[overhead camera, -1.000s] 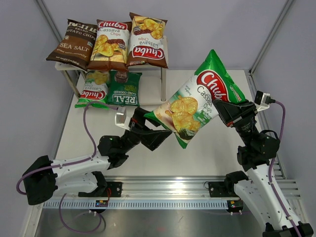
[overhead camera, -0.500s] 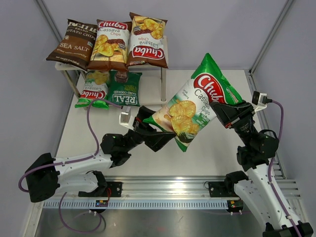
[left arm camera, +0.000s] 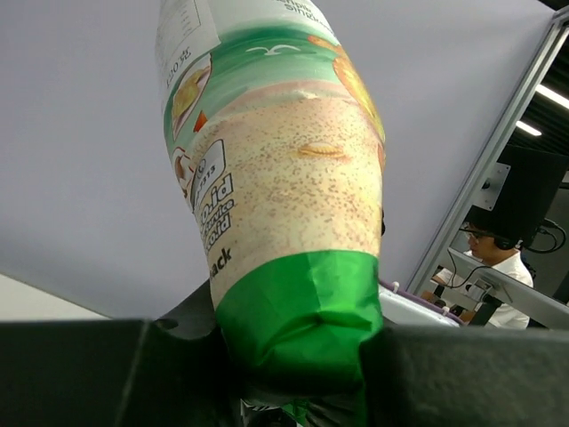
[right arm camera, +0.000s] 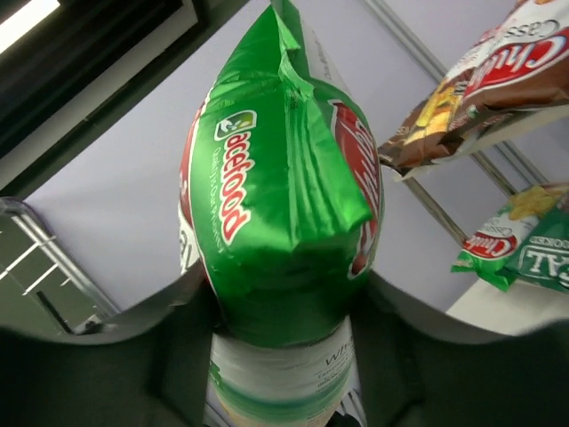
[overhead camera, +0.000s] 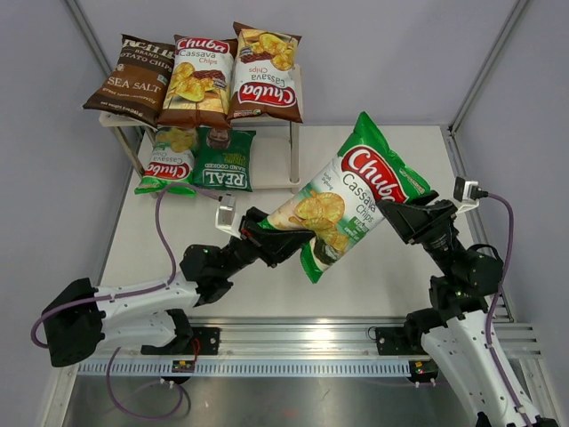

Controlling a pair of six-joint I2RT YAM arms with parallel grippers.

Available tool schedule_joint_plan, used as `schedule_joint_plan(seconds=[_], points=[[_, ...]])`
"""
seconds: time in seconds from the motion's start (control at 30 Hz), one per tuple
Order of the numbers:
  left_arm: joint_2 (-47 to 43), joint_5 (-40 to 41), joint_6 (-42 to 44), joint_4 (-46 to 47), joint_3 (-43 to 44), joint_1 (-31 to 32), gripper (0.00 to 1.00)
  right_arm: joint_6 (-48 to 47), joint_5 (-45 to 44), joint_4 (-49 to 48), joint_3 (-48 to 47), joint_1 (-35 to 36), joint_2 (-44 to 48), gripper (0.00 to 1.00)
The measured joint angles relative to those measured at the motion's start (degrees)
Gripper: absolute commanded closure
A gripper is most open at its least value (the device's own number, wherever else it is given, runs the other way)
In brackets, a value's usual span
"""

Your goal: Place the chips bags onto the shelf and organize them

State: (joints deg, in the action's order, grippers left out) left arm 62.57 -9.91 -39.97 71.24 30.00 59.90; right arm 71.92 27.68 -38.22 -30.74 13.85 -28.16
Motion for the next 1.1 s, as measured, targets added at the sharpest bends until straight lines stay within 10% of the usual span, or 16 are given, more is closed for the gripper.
schedule_joint_plan(seconds=[0.13, 0.57, 1.1], points=[[-3.1, 2.05, 0.04, -0.83, -4.79, 0.0, 0.89, -3.72, 0.48, 7.5, 0.09, 0.15, 2.29, 0.02], [-22.95, 9.07, -0.87, -12.55, -27.08, 0.07, 0.97, -26.34, -13.64, 47.63, -8.41, 0.2, 10.05, 0.01], [-40.92, 39.23, -7.72, -44.83, -27.85, -2.03, 0.95, -29.51, -24.0, 58.14, -10.91, 0.2, 12.09, 0.01]])
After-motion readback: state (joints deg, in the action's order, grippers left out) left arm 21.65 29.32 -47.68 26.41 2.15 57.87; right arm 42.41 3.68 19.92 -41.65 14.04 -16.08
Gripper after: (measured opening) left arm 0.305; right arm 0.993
